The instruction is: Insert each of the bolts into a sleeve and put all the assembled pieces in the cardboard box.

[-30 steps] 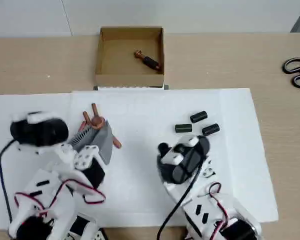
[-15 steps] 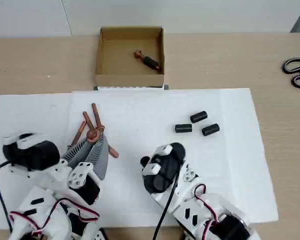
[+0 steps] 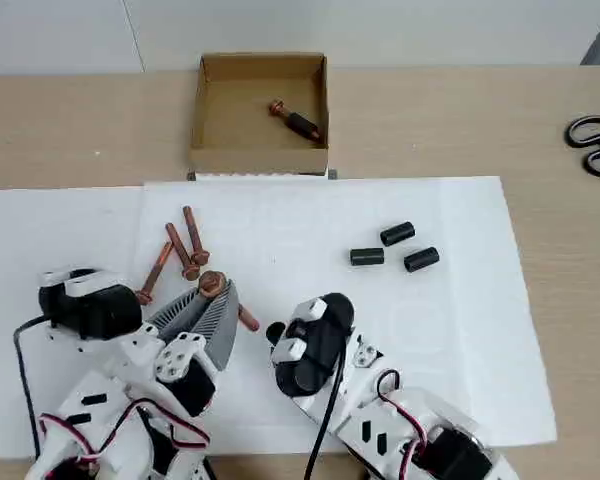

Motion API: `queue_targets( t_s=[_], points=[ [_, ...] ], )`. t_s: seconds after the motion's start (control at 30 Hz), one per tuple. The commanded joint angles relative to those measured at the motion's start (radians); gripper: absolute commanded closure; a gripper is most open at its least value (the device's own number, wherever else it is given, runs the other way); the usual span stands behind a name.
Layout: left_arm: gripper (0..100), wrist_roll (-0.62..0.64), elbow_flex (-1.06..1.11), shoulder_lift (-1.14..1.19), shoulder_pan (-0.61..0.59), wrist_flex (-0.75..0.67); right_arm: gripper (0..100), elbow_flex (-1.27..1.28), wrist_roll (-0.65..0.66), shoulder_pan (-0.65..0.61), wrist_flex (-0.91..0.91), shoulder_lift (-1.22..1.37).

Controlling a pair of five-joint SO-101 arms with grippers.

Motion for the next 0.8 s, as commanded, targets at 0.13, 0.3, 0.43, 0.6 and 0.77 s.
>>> queue_targets(
  t_s=[0.13,0.3,0.43,0.6,0.77],
  points=[
    [99,0.008,0.004,-0.008,0.009,-0.035,99.6,-0.005,-0.003,-0.007,-0.03,-0.005],
    [99,0.008,0.007,-0.008,0.011,-0.035,99.6,-0.002,-0.003,-0.007,-0.065,-0.004],
    [99,0.008,0.007,-0.008,0.011,-0.037,99.6,0.014,-0.003,-0.008,-0.07,-0.004],
    [99,0.008,0.007,-0.008,0.011,-0.075,99.6,0.026,-0.005,-0.008,-0.071,-0.004],
    [99,0.009,0.008,-0.008,0.011,-0.075,99.6,0.025,-0.005,-0.008,-0.076,-0.005]
  ],
)
